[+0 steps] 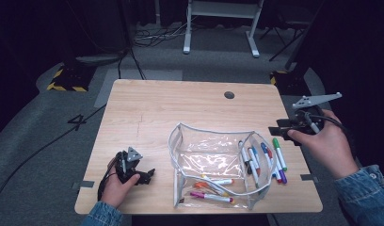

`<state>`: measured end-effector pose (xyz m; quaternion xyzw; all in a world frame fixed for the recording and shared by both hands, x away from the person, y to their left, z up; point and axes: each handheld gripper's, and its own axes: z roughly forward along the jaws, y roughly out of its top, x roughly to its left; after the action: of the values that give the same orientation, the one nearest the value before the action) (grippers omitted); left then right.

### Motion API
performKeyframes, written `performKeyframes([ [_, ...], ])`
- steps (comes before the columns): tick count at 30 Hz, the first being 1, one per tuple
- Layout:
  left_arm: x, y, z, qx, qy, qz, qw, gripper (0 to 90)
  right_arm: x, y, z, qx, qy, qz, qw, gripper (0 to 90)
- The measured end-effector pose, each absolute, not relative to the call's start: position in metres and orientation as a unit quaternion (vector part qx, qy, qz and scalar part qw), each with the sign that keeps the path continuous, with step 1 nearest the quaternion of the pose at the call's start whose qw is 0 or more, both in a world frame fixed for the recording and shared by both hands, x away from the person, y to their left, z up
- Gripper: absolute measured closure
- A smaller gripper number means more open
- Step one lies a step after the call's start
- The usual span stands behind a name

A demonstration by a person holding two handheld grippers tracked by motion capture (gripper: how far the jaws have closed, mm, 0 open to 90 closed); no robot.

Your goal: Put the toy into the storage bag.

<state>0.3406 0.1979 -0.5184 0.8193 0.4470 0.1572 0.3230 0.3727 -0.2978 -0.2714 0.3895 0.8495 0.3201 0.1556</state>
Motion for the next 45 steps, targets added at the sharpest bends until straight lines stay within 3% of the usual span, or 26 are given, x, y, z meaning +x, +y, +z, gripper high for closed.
performKeyframes([
  [7,0.341,0.198,-0.519,0.818,0.448,0.159,0.324,0.0,0.386,-0.332,-0.302,0.440,0.836,0.281,0.165,54.8],
  [16,0.341,0.198,-0.518,0.819,0.447,0.157,0.322,0.0,0.401,-0.363,-0.365,0.493,0.824,0.245,0.135,55.6],
  [30,0.341,0.198,-0.519,0.819,0.447,0.159,0.323,0.0,0.411,-0.373,-0.444,0.535,0.817,0.194,0.098,57.1],
  [34,0.341,0.198,-0.518,0.820,0.447,0.156,0.321,0.0,0.419,-0.378,-0.455,0.552,0.808,0.178,0.100,60.2],
  [42,0.341,0.198,-0.519,0.818,0.448,0.160,0.324,0.0,0.426,-0.383,-0.472,0.577,0.797,0.153,0.095,75.9],
  [45,0.341,0.198,-0.519,0.819,0.447,0.158,0.324,0.0,0.426,-0.382,-0.471,0.584,0.792,0.144,0.101,76.7],
])
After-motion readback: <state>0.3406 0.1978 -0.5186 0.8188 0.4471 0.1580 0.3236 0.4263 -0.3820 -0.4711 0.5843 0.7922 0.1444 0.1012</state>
